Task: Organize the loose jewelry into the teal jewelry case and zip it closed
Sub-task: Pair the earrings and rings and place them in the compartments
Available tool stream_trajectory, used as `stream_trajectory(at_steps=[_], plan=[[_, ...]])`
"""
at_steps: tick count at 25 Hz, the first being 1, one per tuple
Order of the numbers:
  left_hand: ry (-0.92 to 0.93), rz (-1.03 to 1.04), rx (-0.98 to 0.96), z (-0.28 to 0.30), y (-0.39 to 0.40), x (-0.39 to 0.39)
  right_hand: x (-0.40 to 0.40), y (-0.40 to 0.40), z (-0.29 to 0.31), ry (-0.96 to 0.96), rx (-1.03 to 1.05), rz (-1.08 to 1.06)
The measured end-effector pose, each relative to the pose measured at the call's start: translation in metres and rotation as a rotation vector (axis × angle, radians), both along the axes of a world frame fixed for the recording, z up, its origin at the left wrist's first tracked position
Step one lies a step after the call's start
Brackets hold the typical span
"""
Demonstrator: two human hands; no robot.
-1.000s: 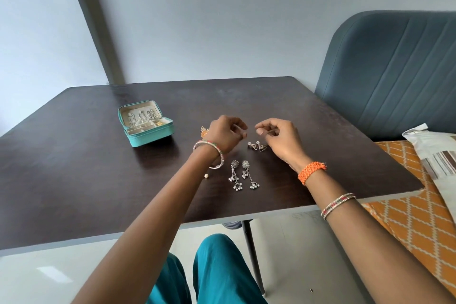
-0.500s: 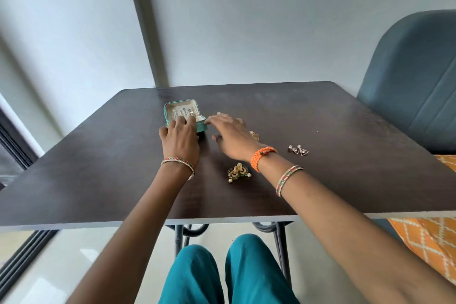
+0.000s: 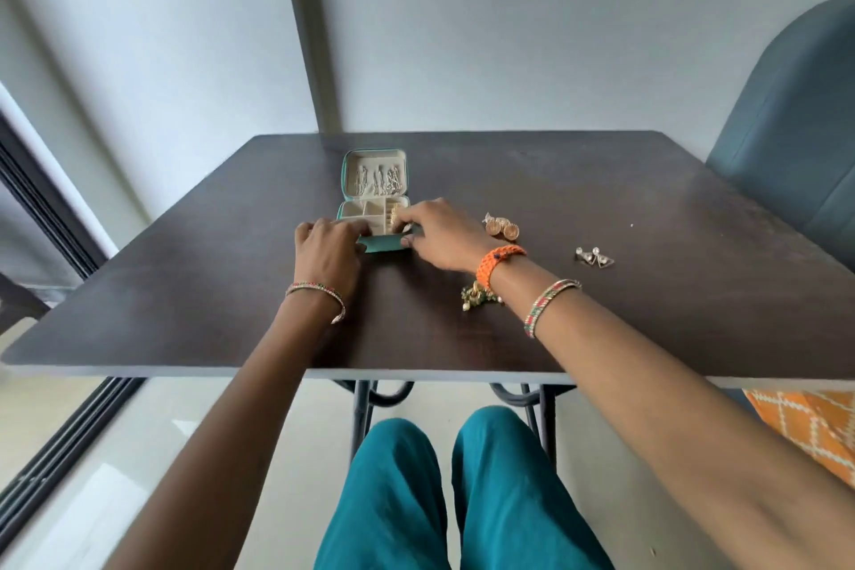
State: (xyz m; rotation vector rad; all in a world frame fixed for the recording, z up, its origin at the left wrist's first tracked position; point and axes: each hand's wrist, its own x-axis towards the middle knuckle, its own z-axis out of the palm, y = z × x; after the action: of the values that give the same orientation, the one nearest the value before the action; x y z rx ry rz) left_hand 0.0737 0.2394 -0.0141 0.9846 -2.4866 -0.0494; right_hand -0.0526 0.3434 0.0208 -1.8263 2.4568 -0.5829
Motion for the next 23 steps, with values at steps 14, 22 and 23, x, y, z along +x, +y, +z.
stream_trajectory(at_steps=[14, 22, 23], plan=[[0.172, -0.200, -0.039, 0.006, 0.063, 0.053, 0.006, 0.078, 0.013, -0.142, -0.271, 0.023], [0.195, -0.238, -0.232, 0.033, 0.076, 0.019, -0.024, 0.114, 0.005, -0.193, -0.127, -0.299], [0.210, -0.314, -0.187, 0.033, 0.086, 0.012, -0.021, 0.114, 0.003, -0.200, -0.094, -0.298]])
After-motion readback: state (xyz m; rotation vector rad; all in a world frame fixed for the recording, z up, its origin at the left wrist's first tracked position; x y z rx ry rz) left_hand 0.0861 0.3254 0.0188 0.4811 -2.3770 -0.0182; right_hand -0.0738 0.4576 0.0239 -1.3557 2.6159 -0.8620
